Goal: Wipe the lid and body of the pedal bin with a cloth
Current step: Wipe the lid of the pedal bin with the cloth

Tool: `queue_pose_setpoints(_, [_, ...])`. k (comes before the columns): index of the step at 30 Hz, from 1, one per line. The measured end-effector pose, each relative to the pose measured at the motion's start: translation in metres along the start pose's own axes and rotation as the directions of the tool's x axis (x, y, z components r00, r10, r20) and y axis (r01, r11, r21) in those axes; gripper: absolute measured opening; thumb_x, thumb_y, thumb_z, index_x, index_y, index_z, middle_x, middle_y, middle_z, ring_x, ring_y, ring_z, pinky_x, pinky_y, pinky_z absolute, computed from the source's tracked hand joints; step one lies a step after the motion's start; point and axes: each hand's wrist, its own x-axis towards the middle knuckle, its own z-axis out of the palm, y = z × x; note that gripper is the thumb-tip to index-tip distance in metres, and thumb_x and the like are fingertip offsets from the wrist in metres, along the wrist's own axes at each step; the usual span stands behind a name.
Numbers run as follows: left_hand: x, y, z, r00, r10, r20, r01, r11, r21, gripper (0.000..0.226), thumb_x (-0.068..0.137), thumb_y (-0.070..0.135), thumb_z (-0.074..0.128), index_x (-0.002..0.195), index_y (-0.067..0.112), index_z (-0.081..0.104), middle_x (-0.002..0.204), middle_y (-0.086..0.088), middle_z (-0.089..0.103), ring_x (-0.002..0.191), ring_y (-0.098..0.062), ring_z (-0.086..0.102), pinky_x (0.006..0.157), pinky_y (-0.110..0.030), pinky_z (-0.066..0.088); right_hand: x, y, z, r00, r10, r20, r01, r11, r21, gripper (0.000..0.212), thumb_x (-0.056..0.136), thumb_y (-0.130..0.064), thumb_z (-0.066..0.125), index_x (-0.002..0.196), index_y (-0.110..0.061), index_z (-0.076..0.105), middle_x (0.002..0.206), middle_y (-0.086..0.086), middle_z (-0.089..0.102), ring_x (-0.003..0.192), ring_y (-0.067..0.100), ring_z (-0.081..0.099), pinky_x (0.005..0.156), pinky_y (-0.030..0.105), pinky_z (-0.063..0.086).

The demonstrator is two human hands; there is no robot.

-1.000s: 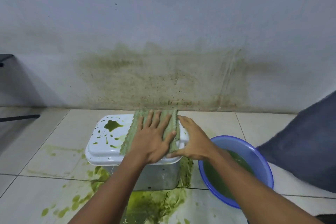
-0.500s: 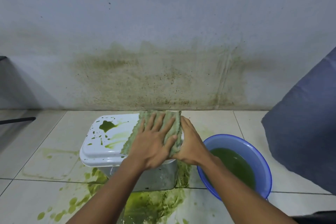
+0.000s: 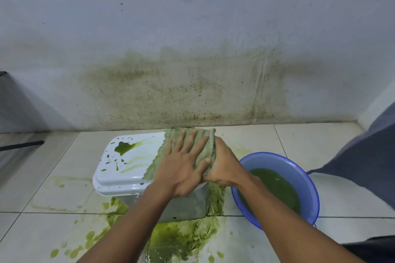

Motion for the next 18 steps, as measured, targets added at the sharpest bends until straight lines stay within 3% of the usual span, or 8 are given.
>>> queue_pose_setpoints(2, [-0.017, -0.021, -0.003, 1.000, 0.007, -0.004, -0.007, 0.999, -0.033, 0.071, 0.089, 0.077, -0.004, 0.156, 0.053, -0.008, 0.164, 0.020, -0.022, 0.153, -0.009, -0.027, 0.123, -0.033, -0.019, -0.001, 0.000, -0.004, 0.999, 0.006, 0.038, -0.005, 1.000, -0.018, 0.117, 0.051, -0.053, 0.090, 0.147, -0.030, 0.028, 0.135, -0.019, 0.038, 0.123, 0.004, 0.043, 0.102, 0.029, 0.042])
queue_pose_setpoints(4, [-0.020, -0.044, -0.007, 0.996, -0.090, 0.011, 0.091, 0.996, -0.023, 0.083, 0.080, 0.084, -0.011, 0.156, 0.052, -0.006, 0.166, 0.018, -0.019, 0.153, -0.009, -0.024, 0.126, -0.036, -0.014, -0.002, -0.002, -0.009, 0.996, 0.014, 0.086, -0.010, 0.999, -0.052, 0.129, 0.048, -0.060, 0.092, 0.150, -0.030, 0.020, 0.137, -0.022, 0.030, 0.124, 0.002, 0.035, 0.099, 0.027, 0.037])
queue_pose_setpoints(6, [-0.006, -0.051, -0.011, 0.976, -0.216, 0.028, 0.216, 0.976, 0.009, 0.080, 0.086, 0.079, -0.004, 0.159, 0.047, -0.006, 0.170, 0.008, -0.016, 0.155, -0.015, -0.020, 0.127, -0.044, -0.012, -0.004, -0.002, -0.011, 0.993, 0.003, 0.115, 0.004, 0.998, -0.064, 0.129, 0.049, -0.056, 0.094, 0.151, -0.032, 0.018, 0.135, -0.023, 0.027, 0.124, 0.001, 0.033, 0.097, 0.024, 0.035])
queue_pose_setpoints(8, [0.014, -0.036, -0.012, 0.966, -0.254, 0.051, 0.255, 0.967, -0.020, 0.070, 0.098, 0.072, 0.008, 0.160, 0.044, -0.008, 0.170, 0.000, -0.015, 0.156, -0.024, -0.019, 0.125, -0.050, -0.016, -0.005, -0.002, -0.011, 0.993, -0.006, 0.122, 0.010, 0.999, -0.037, 0.129, 0.049, -0.052, 0.095, 0.150, -0.040, 0.016, 0.140, -0.024, 0.028, 0.128, -0.003, 0.031, 0.100, 0.022, 0.034])
queue_pose_setpoints(10, [0.029, -0.009, -0.009, 0.976, -0.205, 0.069, 0.209, 0.977, -0.051, 0.067, 0.102, 0.067, 0.014, 0.160, 0.043, -0.008, 0.170, -0.003, -0.015, 0.156, -0.030, -0.021, 0.123, -0.054, -0.019, -0.005, -0.005, -0.010, 0.994, 0.006, 0.112, -0.006, 1.000, -0.007, 0.137, 0.045, -0.052, 0.096, 0.152, -0.040, 0.013, 0.146, -0.025, 0.026, 0.131, -0.007, 0.027, 0.105, 0.020, 0.031])
queue_pose_setpoints(13, [0.029, 0.017, -0.004, 0.996, -0.087, 0.032, 0.086, 0.996, 0.020, 0.065, 0.104, 0.061, 0.018, 0.162, 0.040, -0.004, 0.171, -0.001, -0.012, 0.156, -0.029, -0.020, 0.124, -0.054, -0.017, -0.003, -0.007, -0.009, 0.994, 0.016, 0.105, -0.020, 0.999, 0.041, 0.140, 0.038, -0.050, 0.099, 0.152, -0.035, 0.020, 0.149, -0.022, 0.035, 0.135, -0.001, 0.038, 0.107, 0.022, 0.039])
queue_pose_setpoints(16, [0.005, 0.007, 0.001, 0.999, 0.045, -0.030, -0.045, 0.999, -0.001, 0.060, 0.106, 0.057, 0.020, 0.161, 0.044, -0.002, 0.170, 0.009, -0.013, 0.155, -0.018, -0.023, 0.124, -0.042, -0.020, -0.006, -0.001, -0.010, 0.992, 0.040, 0.123, -0.047, 0.997, 0.057, 0.129, 0.036, -0.043, 0.099, 0.145, -0.041, 0.030, 0.139, -0.024, 0.050, 0.128, 0.000, 0.051, 0.101, 0.022, 0.047])
queue_pose_setpoints(18, [-0.010, -0.013, 0.001, 0.997, 0.059, -0.048, -0.062, 0.997, -0.046, 0.058, 0.106, 0.059, 0.019, 0.160, 0.048, 0.000, 0.169, 0.013, -0.013, 0.155, -0.012, -0.021, 0.124, -0.036, -0.018, -0.006, 0.003, -0.012, 0.990, 0.072, 0.125, -0.074, 0.997, 0.010, 0.139, 0.031, -0.056, 0.098, 0.149, -0.036, 0.027, 0.147, -0.018, 0.046, 0.135, 0.006, 0.046, 0.107, 0.029, 0.045])
